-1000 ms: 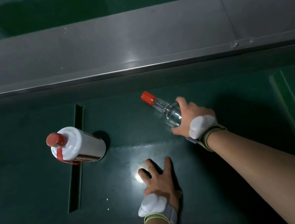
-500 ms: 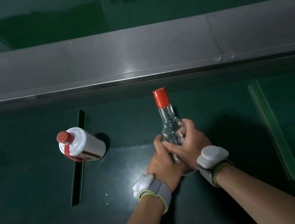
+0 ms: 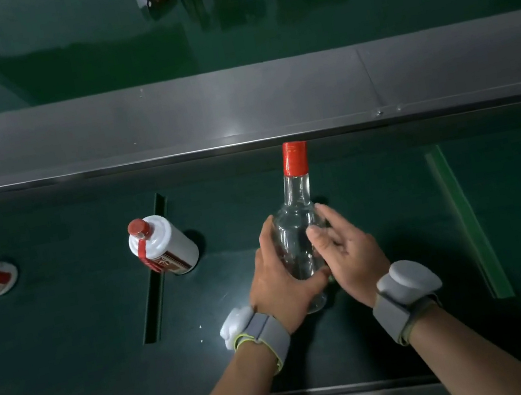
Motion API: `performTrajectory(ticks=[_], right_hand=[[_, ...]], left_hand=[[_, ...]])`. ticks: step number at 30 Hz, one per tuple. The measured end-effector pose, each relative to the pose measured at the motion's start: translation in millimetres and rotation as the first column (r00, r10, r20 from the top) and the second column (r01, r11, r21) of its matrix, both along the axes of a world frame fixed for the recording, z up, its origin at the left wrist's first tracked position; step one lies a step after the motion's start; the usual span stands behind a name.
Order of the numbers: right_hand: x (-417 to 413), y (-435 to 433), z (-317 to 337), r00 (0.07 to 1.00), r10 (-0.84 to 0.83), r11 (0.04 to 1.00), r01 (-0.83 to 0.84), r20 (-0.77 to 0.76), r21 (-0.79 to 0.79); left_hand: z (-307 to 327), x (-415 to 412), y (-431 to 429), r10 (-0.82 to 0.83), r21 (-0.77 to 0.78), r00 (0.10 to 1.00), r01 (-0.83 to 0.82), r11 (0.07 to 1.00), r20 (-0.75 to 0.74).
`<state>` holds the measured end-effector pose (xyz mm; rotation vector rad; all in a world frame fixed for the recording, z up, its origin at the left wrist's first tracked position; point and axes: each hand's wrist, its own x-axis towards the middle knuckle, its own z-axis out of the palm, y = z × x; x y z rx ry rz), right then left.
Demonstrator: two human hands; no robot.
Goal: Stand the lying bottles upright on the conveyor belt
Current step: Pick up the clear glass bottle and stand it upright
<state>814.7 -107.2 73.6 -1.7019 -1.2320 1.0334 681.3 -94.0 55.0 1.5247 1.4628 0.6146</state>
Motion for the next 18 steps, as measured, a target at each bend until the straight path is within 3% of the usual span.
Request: performTrajectory(ticks=[4, 7, 9, 11, 14, 16, 18], right_hand=[[-13, 5, 16, 0.992, -0.125, 0.992, 0.125, 0.001, -0.034], [-20, 10, 25, 0.951, -0.308, 0.949, 0.305, -0.03, -0.081], [-19, 6, 29, 0.95, -0.302, 0.952, 0.296, -0.081, -0.076], [-15, 0, 33, 0.974, -0.191, 0.981, 0.185, -0.126, -0.056], [-9, -4, 36, 0.979, -0.031, 0.997, 0.015, -0.203, -0.081], [-12, -6, 40, 0.955, -0.029, 0.993, -0.006, -0.294, -0.117], [-16, -8, 44, 0.927, -0.075, 0.988, 0.019, -0.367, -0.153]], left_hand=[[6, -5, -15, 0.018, 0.146, 0.919, 0.043, 0.988, -0.394], [6, -12, -27, -0.027, 0.177, 0.883, 0.124, 0.976, -0.468], [7, -20, -32, -0.038, 0.184, 0.909, 0.125, 0.975, -0.416], [8, -28, -36, -0.065, 0.162, 0.947, 0.12, 0.979, -0.314], [12, -35, -35, -0.151, -0.02, 0.985, 0.15, 0.989, -0.085], [15, -38, -35, -0.173, -0.133, 0.984, 0.177, 0.975, 0.045], [18, -38, -37, -0.176, -0.148, 0.983, 0.181, 0.972, 0.046]])
